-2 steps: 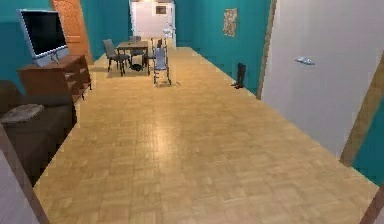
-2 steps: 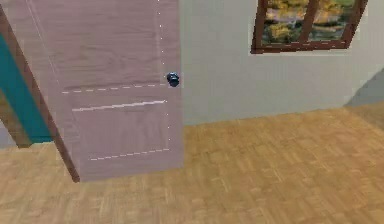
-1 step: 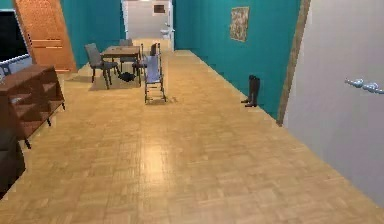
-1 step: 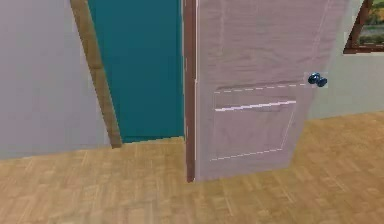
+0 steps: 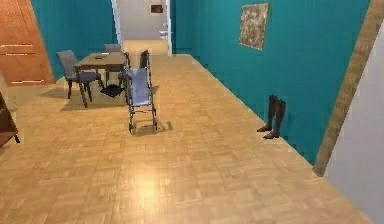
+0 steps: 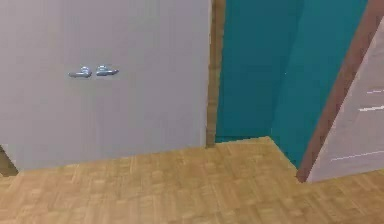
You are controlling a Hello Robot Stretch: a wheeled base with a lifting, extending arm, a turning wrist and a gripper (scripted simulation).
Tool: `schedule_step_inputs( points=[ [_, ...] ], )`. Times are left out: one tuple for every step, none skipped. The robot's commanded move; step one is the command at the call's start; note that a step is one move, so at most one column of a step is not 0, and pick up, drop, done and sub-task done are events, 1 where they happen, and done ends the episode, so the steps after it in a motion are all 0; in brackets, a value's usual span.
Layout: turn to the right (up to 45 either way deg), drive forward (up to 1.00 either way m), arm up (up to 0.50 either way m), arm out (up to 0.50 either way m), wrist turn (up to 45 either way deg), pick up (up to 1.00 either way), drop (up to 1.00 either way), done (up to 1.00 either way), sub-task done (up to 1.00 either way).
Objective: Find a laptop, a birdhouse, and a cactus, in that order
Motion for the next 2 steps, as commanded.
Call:
schedule_step_inputs(
  points=[
    [0.0, 1.0, 0.0, 0.0, 0.0, 0.0, 0.0, 0.0, 0.0],
    [0.0, 1.0, 0.0, 0.0, 0.0, 0.0, 0.0, 0.0, 0.0]
  ],
)
